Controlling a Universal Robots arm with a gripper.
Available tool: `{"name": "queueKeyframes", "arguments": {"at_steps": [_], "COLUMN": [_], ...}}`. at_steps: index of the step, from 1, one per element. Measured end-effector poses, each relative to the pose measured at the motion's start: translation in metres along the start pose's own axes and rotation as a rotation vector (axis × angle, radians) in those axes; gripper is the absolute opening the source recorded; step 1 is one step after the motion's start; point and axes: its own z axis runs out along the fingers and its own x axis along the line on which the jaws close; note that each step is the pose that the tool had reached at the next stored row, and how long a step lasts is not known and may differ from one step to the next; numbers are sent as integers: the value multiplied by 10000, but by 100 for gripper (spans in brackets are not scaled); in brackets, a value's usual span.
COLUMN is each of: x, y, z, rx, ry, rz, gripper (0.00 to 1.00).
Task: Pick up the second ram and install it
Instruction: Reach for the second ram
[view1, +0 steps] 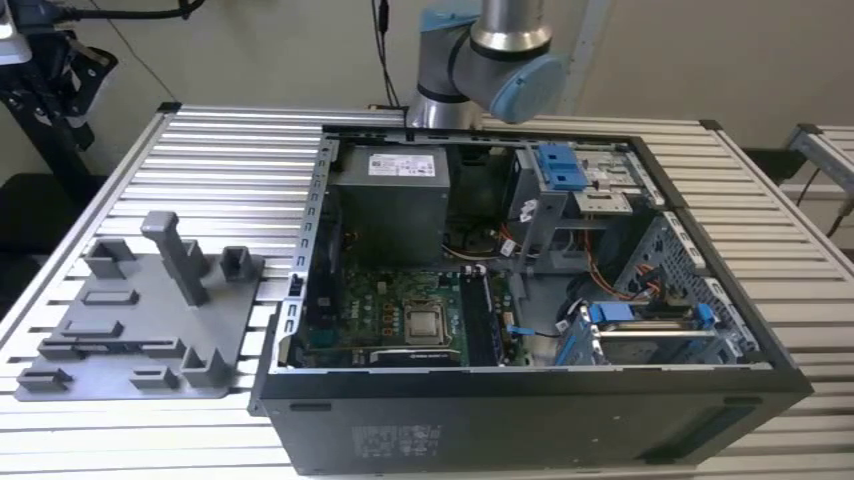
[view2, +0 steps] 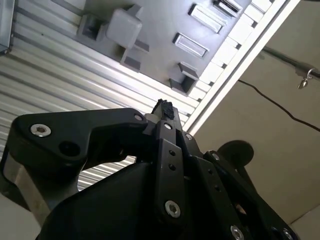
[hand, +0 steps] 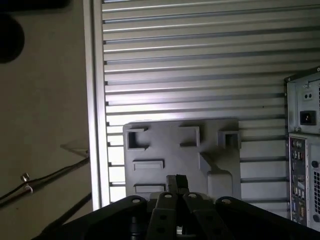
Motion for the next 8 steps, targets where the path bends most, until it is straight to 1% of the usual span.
{"name": "queueKeyframes", "arguments": {"at_steps": [2,4,5,8], "x": [2,1,-1,-9], "y": [-9,-48,-83,-216], "z": [0,-2,-5,-9], "rx": [0,0,1,0], "ry": [0,-1,0,0], "rz": [1,2,2,1], "gripper": [11,11,11,11]}}
